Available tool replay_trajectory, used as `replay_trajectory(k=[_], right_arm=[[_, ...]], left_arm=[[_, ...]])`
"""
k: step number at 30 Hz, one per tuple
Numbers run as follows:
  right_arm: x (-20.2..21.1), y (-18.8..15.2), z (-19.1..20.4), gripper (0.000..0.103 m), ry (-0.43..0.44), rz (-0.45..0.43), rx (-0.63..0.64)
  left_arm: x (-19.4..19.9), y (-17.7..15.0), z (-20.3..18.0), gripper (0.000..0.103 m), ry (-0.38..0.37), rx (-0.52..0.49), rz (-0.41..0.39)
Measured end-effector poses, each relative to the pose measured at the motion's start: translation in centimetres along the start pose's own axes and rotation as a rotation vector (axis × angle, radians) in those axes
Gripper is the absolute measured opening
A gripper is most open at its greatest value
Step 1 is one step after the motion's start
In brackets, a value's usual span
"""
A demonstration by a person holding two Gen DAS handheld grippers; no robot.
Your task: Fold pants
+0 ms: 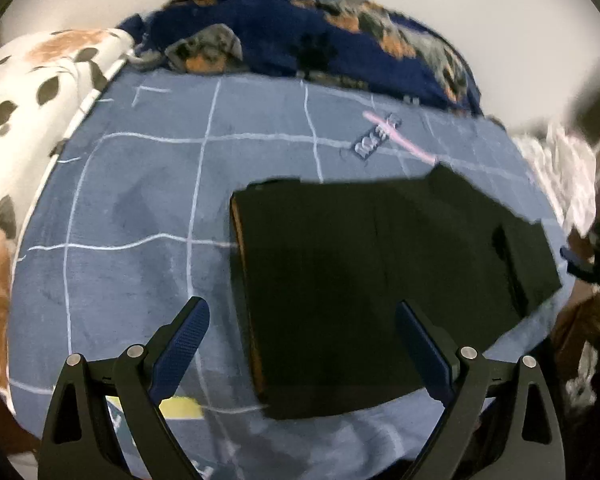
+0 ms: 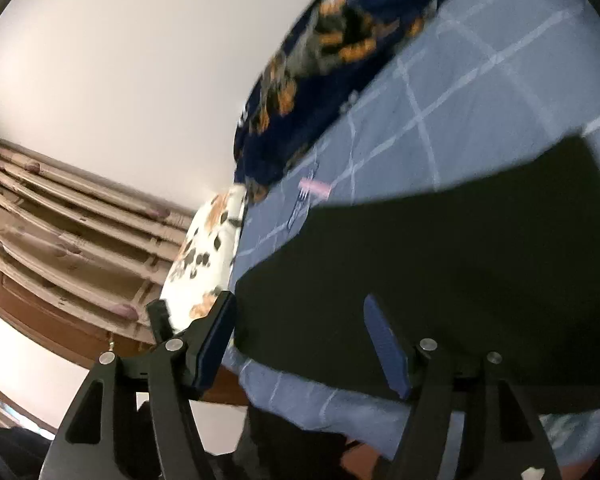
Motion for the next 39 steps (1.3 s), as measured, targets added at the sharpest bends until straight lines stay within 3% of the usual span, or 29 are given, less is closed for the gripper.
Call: replay_trajectory(k=[1, 5, 10, 16, 18, 19, 20, 22, 24, 26, 31, 33, 37, 39], right_arm=[[-0.7, -0.4, -0.1, 0.065, -0.002, 0.015, -0.012], [-2.5, -1.3, -0.3, 0.065, -0.022, 0.054, -0.045], [-3.0, -1.6, -0.3, 0.069, -0.019, 0.057, -0.090], [-4.2, -2.0, 0.2, 0.076, -0.016, 0.065, -0.103], [-4.8, -2.2, 0.3, 0.079, -0.010, 0.073, -0.113], [-5.0, -2.3, 0.2, 0.079, -0.009, 0.078, -0.119], [-5.3, -2.3, 0.2, 0.080, -0.009, 0.083, -0.125], [-5.6, -2.5, 0.0, 0.080, -0.001, 0.091, -0.136], [-6.0, -2.5, 0.1, 0.080, 0.014, 0.098, -0.147], [-6.4, -2.4, 0.5, 0.080, 0.039, 0.110, -0.153], [-7.5, -2.5, 3.8, 0.080, 0.137, 0.140, -0.086], [-7.7, -2.7, 4.6, 0.081, 0.214, 0.156, -0.099], [-7.2, -2.9, 4.3, 0.088, 0.352, 0.146, -0.178], [-7.3, -3.0, 2.9, 0.095, 0.348, 0.135, -0.232]], left_arm=[[-0.3, -0.1, 0.1, 0.092, -0.006, -0.003, 0.005], [-1.8, -0.3, -0.1, 0.088, -0.161, 0.005, 0.028], [-5.6, -0.4, -0.4, 0.088, -0.207, -0.010, 0.155], [-6.3, 1.1, -0.3, 0.088, -0.227, -0.007, 0.122], [-6.3, 1.0, -0.7, 0.078, -0.204, -0.034, 0.106], [-6.2, 1.0, -1.0, 0.059, -0.182, -0.054, 0.101], [-5.9, 1.0, -1.5, 0.051, -0.146, -0.077, 0.088], [-5.1, 1.2, -1.8, 0.046, -0.145, -0.054, 0.046], [-3.3, 1.8, -2.3, 0.036, -0.203, 0.017, -0.009], [-1.1, 2.7, -4.0, 0.022, -0.261, 0.039, -0.054], [3.0, 5.4, -13.2, 0.022, -0.396, -0.053, -0.102], [2.9, 6.4, -17.5, 0.010, -0.476, -0.093, -0.094], [0.6, 7.7, -24.9, 0.009, -0.509, -0.207, -0.071], [-0.1, 8.5, -26.1, 0.009, -0.571, -0.171, -0.087]])
Point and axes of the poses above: each gripper's, at about its wrist camera, not at the fingertips, and x roughly against the way its jaws point, z to its left, y to its top, the point moved 5 cm from there along -x, roughly the way its jaws point, and after that the axes turned 5 degrees about -x, right-handed, at the moved point
